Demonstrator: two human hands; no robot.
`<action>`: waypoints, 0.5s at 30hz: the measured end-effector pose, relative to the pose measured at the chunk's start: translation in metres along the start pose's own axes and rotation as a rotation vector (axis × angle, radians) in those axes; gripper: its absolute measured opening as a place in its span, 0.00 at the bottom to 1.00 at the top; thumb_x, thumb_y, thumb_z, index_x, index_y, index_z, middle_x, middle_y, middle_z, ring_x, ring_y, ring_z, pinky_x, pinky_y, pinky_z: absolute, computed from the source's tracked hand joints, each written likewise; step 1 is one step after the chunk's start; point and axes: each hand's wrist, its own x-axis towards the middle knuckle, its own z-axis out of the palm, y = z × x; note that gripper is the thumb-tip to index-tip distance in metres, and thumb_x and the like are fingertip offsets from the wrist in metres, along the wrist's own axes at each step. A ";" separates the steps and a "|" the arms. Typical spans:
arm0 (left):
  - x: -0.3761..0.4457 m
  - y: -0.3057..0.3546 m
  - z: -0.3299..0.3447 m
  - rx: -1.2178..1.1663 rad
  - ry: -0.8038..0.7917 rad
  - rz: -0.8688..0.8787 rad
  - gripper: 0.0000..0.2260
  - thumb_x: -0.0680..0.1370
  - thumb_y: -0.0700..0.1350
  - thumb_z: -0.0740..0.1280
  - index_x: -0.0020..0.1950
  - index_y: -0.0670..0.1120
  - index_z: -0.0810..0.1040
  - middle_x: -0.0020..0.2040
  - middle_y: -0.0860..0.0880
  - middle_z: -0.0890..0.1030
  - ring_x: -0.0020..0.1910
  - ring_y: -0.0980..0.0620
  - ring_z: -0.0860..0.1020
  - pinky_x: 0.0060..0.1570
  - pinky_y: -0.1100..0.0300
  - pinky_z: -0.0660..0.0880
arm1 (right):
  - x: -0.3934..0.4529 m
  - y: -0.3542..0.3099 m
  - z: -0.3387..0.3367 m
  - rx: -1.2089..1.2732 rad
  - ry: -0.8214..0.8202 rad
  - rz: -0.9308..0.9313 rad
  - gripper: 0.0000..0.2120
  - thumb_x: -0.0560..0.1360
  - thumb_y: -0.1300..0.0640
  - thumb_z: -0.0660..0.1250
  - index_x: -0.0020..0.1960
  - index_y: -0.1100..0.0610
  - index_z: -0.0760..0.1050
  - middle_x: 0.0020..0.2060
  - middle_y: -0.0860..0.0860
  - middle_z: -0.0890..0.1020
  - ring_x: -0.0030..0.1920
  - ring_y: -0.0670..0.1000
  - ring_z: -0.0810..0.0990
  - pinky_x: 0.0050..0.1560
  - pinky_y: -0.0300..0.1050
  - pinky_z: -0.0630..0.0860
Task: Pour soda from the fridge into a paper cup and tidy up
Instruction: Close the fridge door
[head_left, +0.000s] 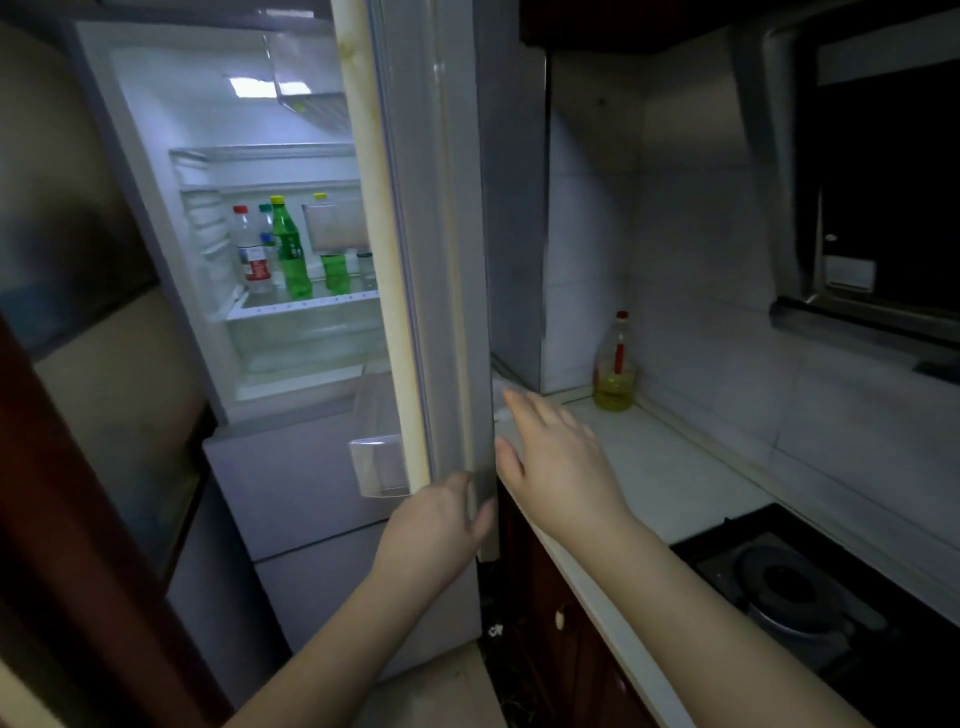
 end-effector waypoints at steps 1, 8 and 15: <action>0.001 0.003 0.004 -0.025 0.006 -0.036 0.19 0.79 0.59 0.60 0.63 0.48 0.73 0.53 0.46 0.82 0.52 0.46 0.80 0.49 0.53 0.77 | 0.003 0.003 0.003 0.043 -0.008 -0.017 0.27 0.79 0.50 0.58 0.76 0.53 0.57 0.72 0.49 0.66 0.70 0.51 0.66 0.66 0.49 0.65; 0.003 -0.003 0.024 -0.024 0.042 -0.249 0.15 0.80 0.55 0.61 0.59 0.46 0.75 0.50 0.44 0.82 0.49 0.44 0.81 0.46 0.53 0.77 | 0.018 0.002 0.025 0.258 -0.120 -0.125 0.30 0.80 0.50 0.57 0.78 0.55 0.50 0.76 0.51 0.60 0.74 0.51 0.60 0.72 0.47 0.59; 0.005 -0.011 0.032 0.019 0.106 -0.339 0.11 0.80 0.53 0.60 0.54 0.47 0.73 0.45 0.46 0.82 0.43 0.46 0.80 0.37 0.54 0.75 | 0.022 -0.011 0.045 0.409 -0.144 -0.185 0.29 0.81 0.56 0.54 0.78 0.55 0.45 0.77 0.50 0.55 0.75 0.49 0.57 0.71 0.43 0.56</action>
